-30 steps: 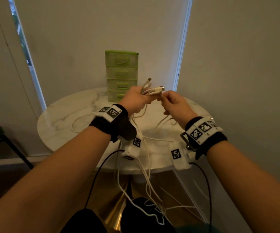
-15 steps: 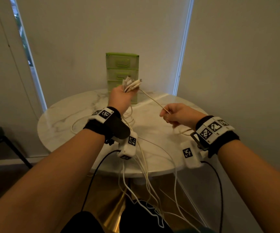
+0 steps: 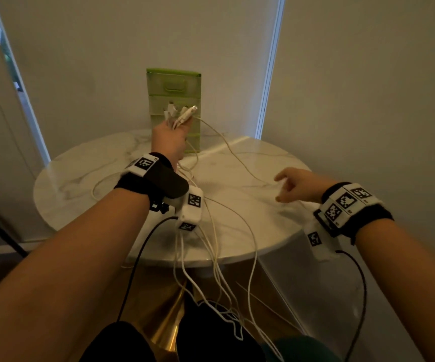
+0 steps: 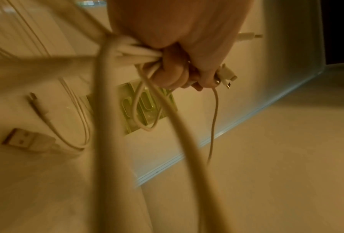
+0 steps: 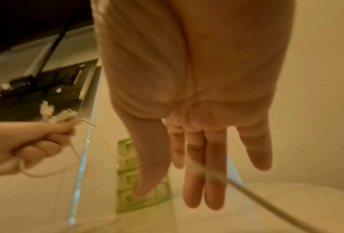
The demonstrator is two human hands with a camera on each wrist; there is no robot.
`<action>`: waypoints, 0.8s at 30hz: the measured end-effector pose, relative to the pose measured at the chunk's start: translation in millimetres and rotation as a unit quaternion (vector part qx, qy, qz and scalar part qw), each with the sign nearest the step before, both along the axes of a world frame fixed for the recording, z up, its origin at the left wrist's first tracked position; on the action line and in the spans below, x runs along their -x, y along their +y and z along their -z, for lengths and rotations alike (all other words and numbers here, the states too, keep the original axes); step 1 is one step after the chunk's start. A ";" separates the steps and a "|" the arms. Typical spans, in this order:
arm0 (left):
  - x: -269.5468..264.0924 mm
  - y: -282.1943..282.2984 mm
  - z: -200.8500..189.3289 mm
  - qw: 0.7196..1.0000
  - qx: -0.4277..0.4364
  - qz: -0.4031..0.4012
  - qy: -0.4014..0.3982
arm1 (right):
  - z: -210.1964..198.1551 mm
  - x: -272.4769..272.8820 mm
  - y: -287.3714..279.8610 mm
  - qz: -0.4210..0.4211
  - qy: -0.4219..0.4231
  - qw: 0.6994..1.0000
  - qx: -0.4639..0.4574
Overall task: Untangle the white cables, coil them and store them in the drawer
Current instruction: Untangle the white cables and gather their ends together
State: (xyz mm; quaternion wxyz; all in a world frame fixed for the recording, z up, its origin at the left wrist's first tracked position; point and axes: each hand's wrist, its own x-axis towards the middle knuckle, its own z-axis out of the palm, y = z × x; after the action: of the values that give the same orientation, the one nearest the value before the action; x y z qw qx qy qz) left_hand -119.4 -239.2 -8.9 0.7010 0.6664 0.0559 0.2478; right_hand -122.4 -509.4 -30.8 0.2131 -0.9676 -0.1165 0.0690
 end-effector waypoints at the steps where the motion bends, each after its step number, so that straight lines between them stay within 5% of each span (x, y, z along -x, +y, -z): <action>1: 2.6 -5.6 -1.9 1.000 -0.014 0.019 0.000 | -3.6 2.4 9.5 -0.029 0.005 0.998 -0.058; 5: 9.7 -23.7 -7.6 0.995 -0.070 0.068 -0.019 | -26.0 16.8 52.1 -0.085 0.038 0.969 -0.228; 11: 15.8 -28.8 -9.8 0.989 -0.093 0.113 -0.036 | -37.5 20.4 78.9 -0.096 0.024 0.958 -0.268; 15: 12.0 -17.8 -3.5 0.993 -0.026 0.116 -0.022 | -29.6 18.7 74.8 -0.060 0.044 0.981 -0.176; 21: 5.5 1.2 12.7 0.975 0.125 0.181 -0.014 | -27.0 -0.1 74.0 -0.008 -0.137 0.985 -0.104; 24: 3.6 9.8 21.4 0.960 0.189 0.203 -0.024 | -23.1 -10.0 87.6 -0.036 -0.162 0.983 -0.080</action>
State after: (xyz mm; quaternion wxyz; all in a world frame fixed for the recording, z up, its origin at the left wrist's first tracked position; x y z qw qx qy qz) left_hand -123.0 -229.4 -30.4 0.8511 0.5127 -0.0512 0.1008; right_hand -112.4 -421.8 -7.7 0.2658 -0.9409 -0.1896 -0.0904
